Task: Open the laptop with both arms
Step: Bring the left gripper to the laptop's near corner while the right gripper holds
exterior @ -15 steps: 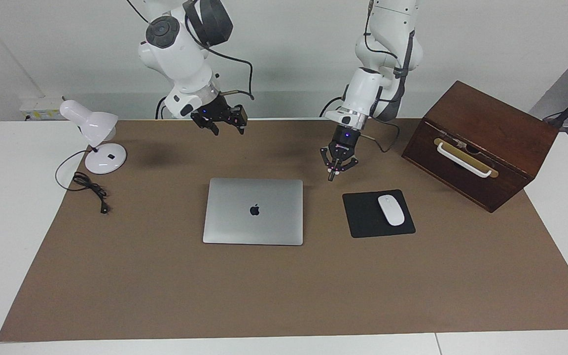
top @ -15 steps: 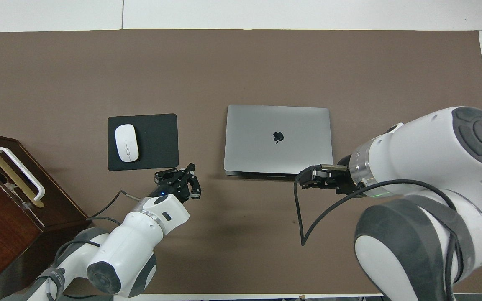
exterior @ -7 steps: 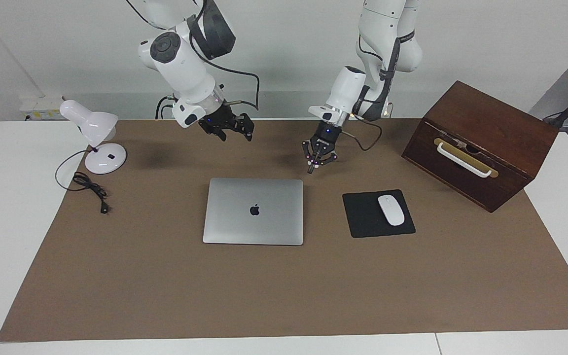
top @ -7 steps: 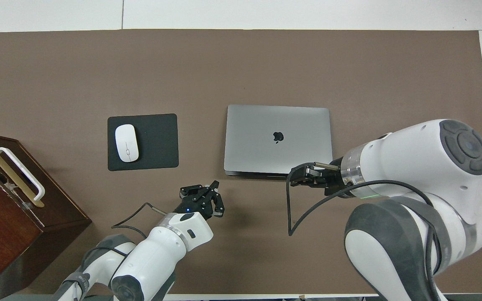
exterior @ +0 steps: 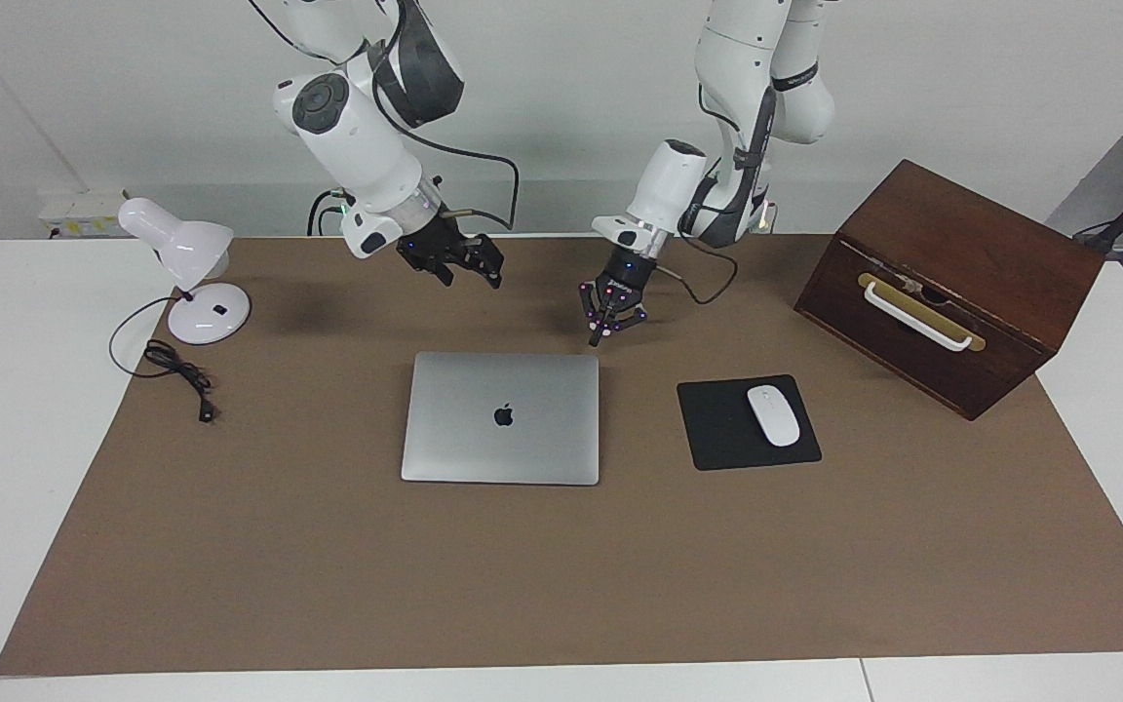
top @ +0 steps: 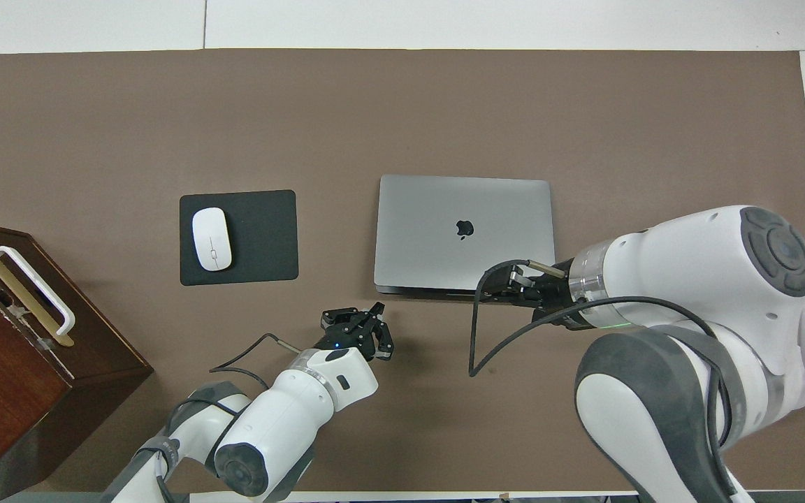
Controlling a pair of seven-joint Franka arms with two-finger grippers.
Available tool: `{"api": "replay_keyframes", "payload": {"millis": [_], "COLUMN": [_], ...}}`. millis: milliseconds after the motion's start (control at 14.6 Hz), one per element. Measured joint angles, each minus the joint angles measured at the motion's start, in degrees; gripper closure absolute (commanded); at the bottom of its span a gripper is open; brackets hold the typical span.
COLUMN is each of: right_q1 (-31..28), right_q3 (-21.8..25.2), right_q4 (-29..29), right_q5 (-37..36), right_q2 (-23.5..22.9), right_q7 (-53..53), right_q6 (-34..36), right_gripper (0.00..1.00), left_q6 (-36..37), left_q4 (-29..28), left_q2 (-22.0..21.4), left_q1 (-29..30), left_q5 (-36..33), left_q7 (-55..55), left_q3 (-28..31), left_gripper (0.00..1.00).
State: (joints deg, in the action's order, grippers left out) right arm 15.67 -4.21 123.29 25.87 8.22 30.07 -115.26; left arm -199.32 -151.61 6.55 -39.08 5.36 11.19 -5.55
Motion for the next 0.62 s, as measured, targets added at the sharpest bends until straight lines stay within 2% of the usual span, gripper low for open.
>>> {"api": "replay_keyframes", "payload": {"millis": [273,615], "right_q1": [0.0,1.0], "right_q3": [0.0,-0.2], "right_q4": [1.4,1.4], "right_q5": [0.3,-2.0], "right_q2": [-0.5,-0.7], "right_q7": [-1.0,-13.9], "right_q6": [-2.7,-6.1], "right_gripper": [0.0,0.0], "left_q6": [-0.1,-0.2], "left_q4": [2.5,4.7], "left_q2": [3.1,5.2], "left_q1": [0.0,0.0], "left_q5": [0.0,0.1], "left_q7": [0.0,0.0], "left_q3": [0.6,0.9], "left_gripper": [1.0,1.0]}}
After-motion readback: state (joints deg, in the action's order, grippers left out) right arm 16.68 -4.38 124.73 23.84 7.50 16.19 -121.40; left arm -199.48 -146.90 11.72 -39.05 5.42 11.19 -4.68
